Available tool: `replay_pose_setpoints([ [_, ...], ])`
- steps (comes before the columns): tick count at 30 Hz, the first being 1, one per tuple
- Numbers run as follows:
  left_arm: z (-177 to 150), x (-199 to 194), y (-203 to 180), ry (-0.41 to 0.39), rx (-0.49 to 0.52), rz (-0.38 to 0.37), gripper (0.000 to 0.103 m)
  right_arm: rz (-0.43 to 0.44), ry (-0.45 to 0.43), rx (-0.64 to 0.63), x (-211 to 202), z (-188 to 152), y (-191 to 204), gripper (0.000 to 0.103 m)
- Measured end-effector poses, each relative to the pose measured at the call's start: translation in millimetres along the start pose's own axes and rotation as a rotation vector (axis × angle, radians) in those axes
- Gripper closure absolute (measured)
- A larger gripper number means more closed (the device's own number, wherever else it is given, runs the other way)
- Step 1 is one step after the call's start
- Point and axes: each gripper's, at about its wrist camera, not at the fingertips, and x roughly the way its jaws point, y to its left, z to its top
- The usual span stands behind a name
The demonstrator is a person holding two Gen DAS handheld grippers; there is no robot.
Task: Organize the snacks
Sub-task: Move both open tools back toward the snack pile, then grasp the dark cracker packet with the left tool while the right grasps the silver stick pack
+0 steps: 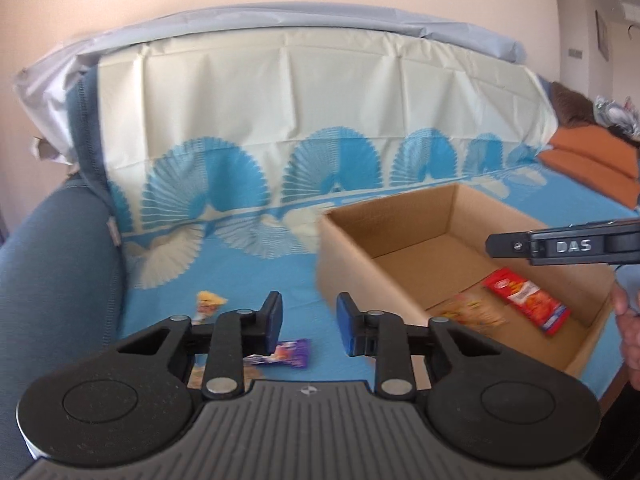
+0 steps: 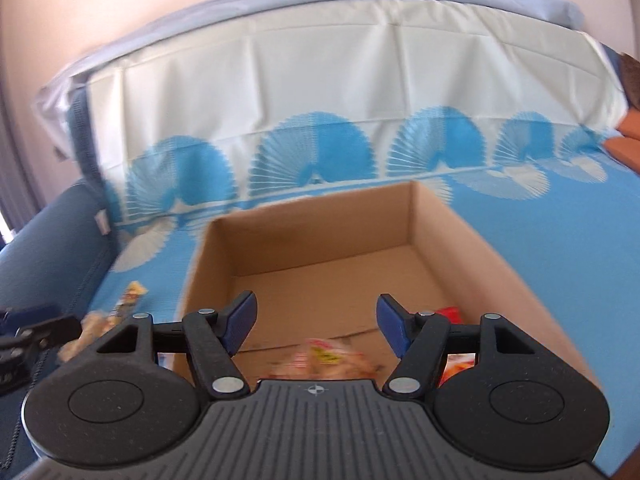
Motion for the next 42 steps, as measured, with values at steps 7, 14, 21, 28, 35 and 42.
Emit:
replay_pose_setpoints([
  [7,-18,2,51,0.078,-0.099,0.108,0.078,0.164,-0.019,-0.087,7,-8,66,0.049],
  [14,-30,10,79,0.163,-0.149,0.145,0.078,0.274,0.035,-0.117,26,-23,116,0.052],
  [21,-38,20,107,0.219,-0.225,0.174,0.078,0.341,0.110,-0.149,47,-42,151,0.052],
  [28,-45,27,133,0.269,-0.333,0.195,0.078,0.369,0.155,-0.182,66,-59,164,0.052],
  [35,-53,41,138,0.335,-0.341,0.177,0.076,0.357,0.220,-0.210,90,-75,170,0.052],
  [42,-58,52,133,0.368,-0.295,0.187,0.071,0.394,0.289,-0.222,112,-93,175,0.052],
])
